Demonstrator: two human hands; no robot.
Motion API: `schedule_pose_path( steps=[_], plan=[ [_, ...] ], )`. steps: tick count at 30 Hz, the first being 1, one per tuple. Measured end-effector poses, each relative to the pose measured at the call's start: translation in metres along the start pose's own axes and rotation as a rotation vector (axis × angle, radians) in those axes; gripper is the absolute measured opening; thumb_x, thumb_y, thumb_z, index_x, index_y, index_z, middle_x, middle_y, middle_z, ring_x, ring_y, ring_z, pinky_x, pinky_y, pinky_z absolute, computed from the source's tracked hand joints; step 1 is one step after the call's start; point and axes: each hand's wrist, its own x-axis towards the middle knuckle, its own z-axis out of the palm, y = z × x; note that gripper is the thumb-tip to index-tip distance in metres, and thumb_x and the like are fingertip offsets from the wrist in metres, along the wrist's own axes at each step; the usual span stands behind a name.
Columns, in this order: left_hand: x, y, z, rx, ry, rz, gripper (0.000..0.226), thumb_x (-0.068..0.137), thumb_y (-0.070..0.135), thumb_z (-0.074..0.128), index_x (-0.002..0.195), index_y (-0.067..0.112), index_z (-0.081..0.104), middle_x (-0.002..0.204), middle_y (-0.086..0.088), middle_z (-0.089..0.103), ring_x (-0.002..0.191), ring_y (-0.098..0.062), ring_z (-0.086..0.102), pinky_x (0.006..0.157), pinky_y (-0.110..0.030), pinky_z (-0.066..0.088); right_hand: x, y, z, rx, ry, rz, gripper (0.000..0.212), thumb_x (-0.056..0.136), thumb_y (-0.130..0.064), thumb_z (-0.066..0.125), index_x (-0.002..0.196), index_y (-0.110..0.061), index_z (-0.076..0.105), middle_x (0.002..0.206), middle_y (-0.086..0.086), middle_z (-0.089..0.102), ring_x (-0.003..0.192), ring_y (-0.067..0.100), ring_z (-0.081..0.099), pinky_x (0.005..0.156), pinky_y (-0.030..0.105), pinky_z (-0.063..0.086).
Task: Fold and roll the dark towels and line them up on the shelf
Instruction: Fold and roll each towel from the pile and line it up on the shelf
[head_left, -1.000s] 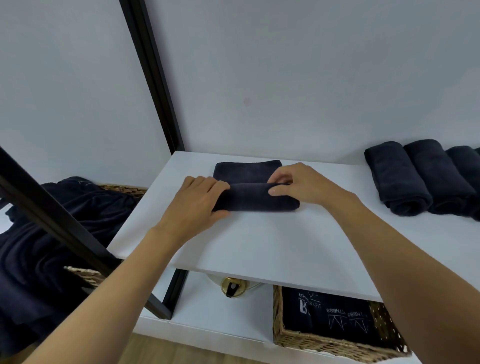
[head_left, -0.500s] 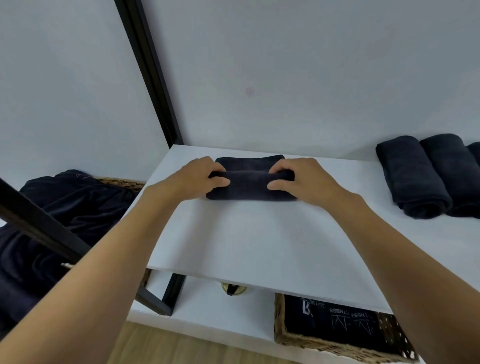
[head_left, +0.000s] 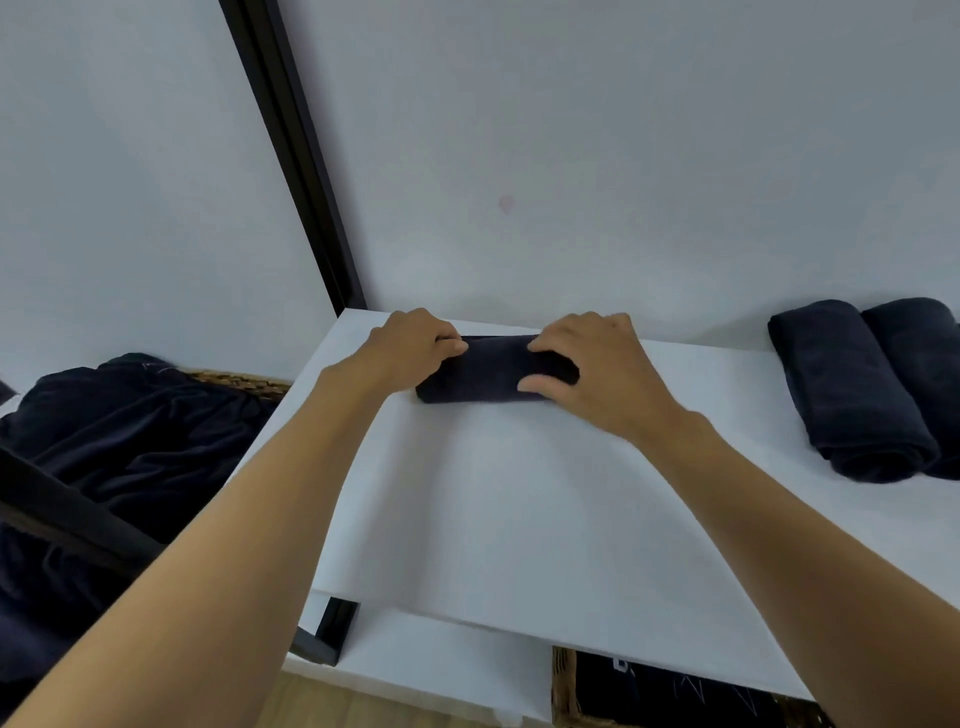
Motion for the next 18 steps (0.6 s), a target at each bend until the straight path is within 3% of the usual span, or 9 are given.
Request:
schedule_pose_path(
  steps=[2, 4, 7, 8, 10, 12, 13, 15, 18],
  plan=[
    [0.009, 0.001, 0.000, -0.021, -0.013, -0.028, 0.031, 0.101, 0.030, 0.047, 0.098, 0.014, 0.073, 0.098, -0.008, 0.068, 0.097, -0.030, 0.061, 0.089, -0.047, 0.050, -0.001, 0.005, 0.004, 0.018, -0.080, 0.014, 0.037, 0.084, -0.048, 0.068, 0.114, -0.027, 0.065, 0.113, -0.010, 0.065, 0.105, 0.014, 0.056, 0.093, 0.030, 0.027],
    [0.015, 0.005, 0.002, 0.009, 0.077, -0.028, 0.031, 0.100, 0.025, 0.046, 0.095, 0.012, 0.074, 0.097, -0.010, 0.068, 0.096, -0.031, 0.060, 0.084, -0.048, 0.052, 0.013, 0.012, 0.004, 0.063, -0.125, 0.068, 0.034, 0.085, -0.047, 0.066, 0.114, -0.028, 0.065, 0.112, -0.011, 0.066, 0.103, 0.014, 0.057, 0.095, 0.034, 0.031],
    [0.005, 0.007, 0.009, 0.111, 0.403, 0.183, 0.026, 0.097, 0.037, 0.052, 0.098, 0.021, 0.073, 0.091, -0.002, 0.067, 0.090, -0.026, 0.057, 0.076, -0.041, 0.048, 0.039, 0.019, 0.001, 0.234, -0.249, 0.234, 0.025, 0.085, -0.045, 0.068, 0.106, -0.031, 0.068, 0.104, -0.014, 0.068, 0.101, 0.014, 0.059, 0.096, 0.039, 0.039],
    [0.000, 0.006, 0.012, 0.146, 0.428, 0.271, 0.030, 0.094, 0.046, 0.054, 0.102, 0.024, 0.071, 0.091, 0.001, 0.067, 0.088, -0.024, 0.057, 0.077, -0.038, 0.044, 0.045, 0.022, 0.000, 0.311, -0.293, 0.299, 0.022, 0.084, -0.043, 0.070, 0.103, -0.032, 0.069, 0.102, -0.015, 0.068, 0.100, 0.014, 0.060, 0.094, 0.036, 0.043],
    [-0.003, 0.000, 0.017, 0.230, 0.344, 0.329, 0.041, 0.089, 0.056, 0.056, 0.116, 0.026, 0.064, 0.102, 0.003, 0.066, 0.095, -0.022, 0.055, 0.086, -0.036, 0.037, 0.055, 0.028, 0.001, 0.460, -0.342, 0.396, 0.015, 0.082, -0.038, 0.073, 0.096, -0.034, 0.070, 0.099, -0.014, 0.069, 0.099, 0.011, 0.064, 0.085, 0.028, 0.048],
    [0.006, -0.003, 0.016, 0.256, 0.282, 0.291, 0.043, 0.091, 0.056, 0.053, 0.122, 0.027, 0.060, 0.110, 0.003, 0.064, 0.101, -0.022, 0.051, 0.087, -0.036, 0.032, 0.064, 0.029, 0.000, 0.527, -0.354, 0.449, 0.011, 0.082, -0.036, 0.074, 0.092, -0.036, 0.068, 0.101, -0.010, 0.070, 0.099, 0.011, 0.064, 0.084, 0.028, 0.048],
    [0.013, -0.003, 0.012, 0.264, 0.264, 0.272, 0.041, 0.092, 0.056, 0.050, 0.121, 0.028, 0.060, 0.109, 0.002, 0.063, 0.100, -0.022, 0.048, 0.084, -0.036, 0.031, 0.067, 0.027, 0.000, 0.495, -0.337, 0.454, 0.010, 0.083, -0.037, 0.072, 0.092, -0.036, 0.067, 0.102, -0.009, 0.070, 0.100, 0.012, 0.064, 0.087, 0.032, 0.048],
    [0.026, 0.000, 0.003, 0.303, 0.200, 0.214, 0.039, 0.095, 0.057, 0.043, 0.119, 0.032, 0.061, 0.106, 0.000, 0.060, 0.097, -0.022, 0.042, 0.081, -0.037, 0.028, 0.069, 0.024, 0.006, 0.212, -0.235, 0.308, 0.015, 0.088, -0.044, 0.064, 0.100, -0.035, 0.067, 0.103, -0.011, 0.069, 0.100, 0.014, 0.062, 0.093, 0.040, 0.042],
    [0.042, 0.005, -0.005, 0.325, 0.091, 0.071, 0.039, 0.096, 0.057, 0.041, 0.127, 0.040, 0.057, 0.116, -0.004, 0.048, 0.109, -0.028, 0.040, 0.084, -0.039, 0.035, 0.060, 0.011, 0.016, -0.155, -0.219, 0.095, 0.049, 0.081, -0.059, 0.060, 0.118, -0.028, 0.058, 0.106, -0.009, 0.063, 0.095, 0.018, 0.057, 0.084, 0.038, 0.035]
  ],
)
